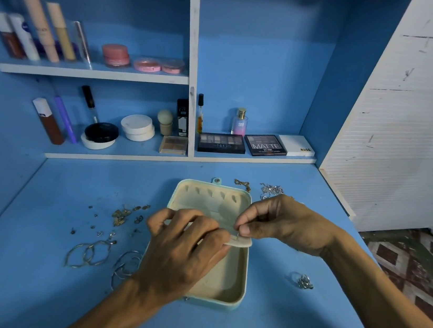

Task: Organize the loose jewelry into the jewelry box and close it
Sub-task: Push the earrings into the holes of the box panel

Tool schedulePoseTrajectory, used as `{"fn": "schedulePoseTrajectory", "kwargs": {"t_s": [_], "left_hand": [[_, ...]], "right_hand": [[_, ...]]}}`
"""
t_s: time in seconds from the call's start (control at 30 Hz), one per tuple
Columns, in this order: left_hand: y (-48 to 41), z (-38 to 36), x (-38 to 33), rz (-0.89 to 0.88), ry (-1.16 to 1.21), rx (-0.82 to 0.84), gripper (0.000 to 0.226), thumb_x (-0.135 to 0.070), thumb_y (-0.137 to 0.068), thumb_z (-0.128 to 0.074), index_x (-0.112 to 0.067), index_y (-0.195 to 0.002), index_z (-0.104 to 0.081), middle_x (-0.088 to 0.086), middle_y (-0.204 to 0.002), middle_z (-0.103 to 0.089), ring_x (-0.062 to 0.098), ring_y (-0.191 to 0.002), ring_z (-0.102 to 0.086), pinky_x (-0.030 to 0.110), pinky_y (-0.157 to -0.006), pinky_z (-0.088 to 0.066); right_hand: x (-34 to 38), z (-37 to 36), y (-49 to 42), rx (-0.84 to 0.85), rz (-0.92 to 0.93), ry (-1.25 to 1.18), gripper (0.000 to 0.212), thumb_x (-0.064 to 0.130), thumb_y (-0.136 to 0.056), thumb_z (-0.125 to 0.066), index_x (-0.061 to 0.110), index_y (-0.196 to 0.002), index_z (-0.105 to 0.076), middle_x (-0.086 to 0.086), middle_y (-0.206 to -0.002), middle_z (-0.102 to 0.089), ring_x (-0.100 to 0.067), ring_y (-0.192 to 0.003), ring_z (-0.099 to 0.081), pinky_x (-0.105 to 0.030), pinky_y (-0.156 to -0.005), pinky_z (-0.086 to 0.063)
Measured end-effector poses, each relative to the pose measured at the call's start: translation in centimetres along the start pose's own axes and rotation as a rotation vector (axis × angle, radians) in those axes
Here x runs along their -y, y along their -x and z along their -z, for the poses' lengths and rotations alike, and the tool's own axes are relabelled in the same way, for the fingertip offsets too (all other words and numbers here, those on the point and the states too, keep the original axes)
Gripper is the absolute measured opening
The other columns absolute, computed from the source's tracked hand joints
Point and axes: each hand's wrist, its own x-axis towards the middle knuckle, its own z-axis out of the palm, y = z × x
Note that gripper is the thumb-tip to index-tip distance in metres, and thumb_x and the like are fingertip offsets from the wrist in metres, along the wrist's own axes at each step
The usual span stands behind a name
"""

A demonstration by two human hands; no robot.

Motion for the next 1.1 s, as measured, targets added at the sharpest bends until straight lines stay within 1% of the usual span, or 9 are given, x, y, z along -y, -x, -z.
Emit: {"fn": "schedulePoseTrajectory", "kwargs": {"t_s": [0.13,0.33,0.5,0.73,0.83,0.93,1.03,1.1], "left_hand": [[-0.1,0.1,-0.1,0.008,-0.003,-0.003,0.025,-0.032,-0.087,-0.079,-0.027,-0.094,-0.055,-0.009,-0.082,-0.065,0.016,-0.09,-0.056,0.04,-0.08,-0.031],[-0.1,0.0,-0.1,-0.001,-0.002,0.002,0.025,-0.033,-0.087,-0.078,-0.026,-0.096,-0.055,-0.009,-0.084,-0.065,0.016,-0.091,-0.056,0.04,-0.08,-0.032],[0.0,0.1,0.0,0.005,0.003,0.0,0.024,-0.033,-0.088,-0.078,-0.027,-0.095,-0.056,-0.009,-0.083,-0.065,0.016,-0.089,-0.056,0.04,-0.079,-0.032],[-0.1,0.1,0.0,0.003,0.003,-0.007,0.025,-0.032,-0.087,-0.079,-0.027,-0.095,-0.055,-0.01,-0.083,-0.065,0.016,-0.09,-0.056,0.04,-0.08,-0.031],[-0.1,0.1,0.0,0.001,0.002,-0.009,0.025,-0.033,-0.088,-0.079,-0.027,-0.096,-0.056,-0.009,-0.083,-0.066,0.016,-0.09,-0.056,0.04,-0.081,-0.031],[0.0,0.0,0.0,-0.002,0.008,-0.004,0.026,-0.034,-0.087,-0.079,-0.027,-0.096,-0.056,-0.009,-0.084,-0.066,0.016,-0.091,-0.056,0.04,-0.08,-0.032],[0.0,-0.1,0.1,0.006,0.006,-0.005,0.025,-0.034,-0.088,-0.079,-0.027,-0.095,-0.056,-0.009,-0.084,-0.066,0.016,-0.091,-0.057,0.04,-0.079,-0.032],[0.0,-0.1,0.1,0.008,0.008,-0.008,0.024,-0.034,-0.088,-0.078,-0.027,-0.095,-0.056,-0.01,-0.084,-0.065,0.016,-0.09,-0.057,0.041,-0.079,-0.032]], "right_hand": [[0.0,-0.1,-0.1,0.007,-0.003,0.018,0.013,0.0,-0.087,-0.071,0.002,-0.1,-0.075,-0.002,-0.092,-0.075,-0.008,-0.089,-0.067,-0.018,-0.085,-0.05],[0.0,0.0,-0.1,0.024,0.002,0.024,0.013,0.002,-0.088,-0.071,0.002,-0.1,-0.075,-0.003,-0.093,-0.074,-0.01,-0.091,-0.066,-0.02,-0.087,-0.05],[1.0,0.4,-0.3,0.09,-0.009,0.156,0.012,0.004,-0.088,-0.072,0.006,-0.099,-0.075,-0.002,-0.093,-0.074,-0.008,-0.09,-0.064,-0.019,-0.087,-0.049],[1.5,0.7,-0.4,0.106,0.004,0.265,0.012,0.009,-0.09,-0.073,0.012,-0.1,-0.077,0.001,-0.097,-0.076,-0.008,-0.093,-0.067,-0.021,-0.089,-0.049],[1.8,0.8,-0.5,0.108,0.002,0.259,0.013,0.004,-0.09,-0.072,0.012,-0.098,-0.076,0.003,-0.092,-0.075,-0.007,-0.088,-0.065,-0.021,-0.085,-0.049],[2.3,0.6,-0.7,0.131,-0.002,0.372,0.013,0.004,-0.09,-0.071,0.015,-0.095,-0.075,0.005,-0.087,-0.073,-0.005,-0.083,-0.063,-0.021,-0.08,-0.048],[2.8,0.4,-1.0,0.134,-0.01,0.476,0.015,0.006,-0.09,-0.068,0.019,-0.091,-0.076,0.002,-0.084,-0.072,-0.006,-0.078,-0.06,-0.026,-0.076,-0.048],[3.1,0.3,-1.1,0.139,-0.019,0.501,0.016,0.009,-0.089,-0.068,0.022,-0.088,-0.076,0.008,-0.082,-0.071,-0.004,-0.074,-0.058,-0.023,-0.073,-0.048]]}}
